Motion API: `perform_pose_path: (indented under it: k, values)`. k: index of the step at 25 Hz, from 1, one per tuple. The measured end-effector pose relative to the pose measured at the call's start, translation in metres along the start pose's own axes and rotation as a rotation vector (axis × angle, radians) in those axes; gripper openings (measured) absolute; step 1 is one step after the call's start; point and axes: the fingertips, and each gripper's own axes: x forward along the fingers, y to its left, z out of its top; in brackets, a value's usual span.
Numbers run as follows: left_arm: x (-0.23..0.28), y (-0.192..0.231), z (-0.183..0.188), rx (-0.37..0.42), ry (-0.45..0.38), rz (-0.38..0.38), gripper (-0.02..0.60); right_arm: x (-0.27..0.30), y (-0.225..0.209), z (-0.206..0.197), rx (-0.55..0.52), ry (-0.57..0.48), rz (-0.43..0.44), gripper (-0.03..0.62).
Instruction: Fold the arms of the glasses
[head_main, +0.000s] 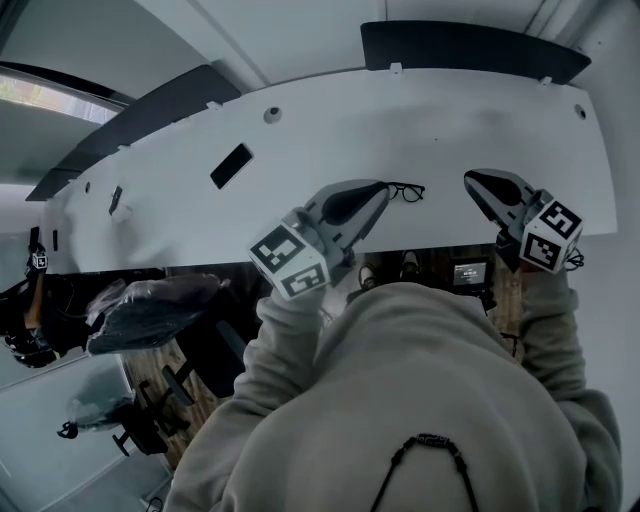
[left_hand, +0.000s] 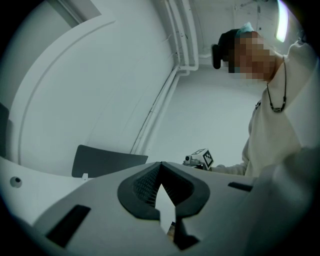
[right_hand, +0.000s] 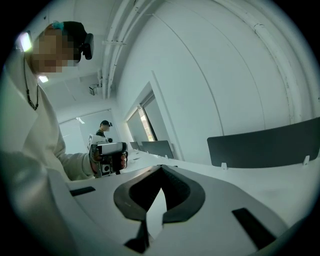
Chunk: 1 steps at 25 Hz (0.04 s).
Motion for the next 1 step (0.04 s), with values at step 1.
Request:
perform_pose_path:
  k: [1]
  values:
    - [-0.0004, 0.0004, 0.0, -0.002, 0.001, 0.001, 0.005, 0.0005, 0.0006, -0.0003, -0.002, 0.003, 0.001, 0.02]
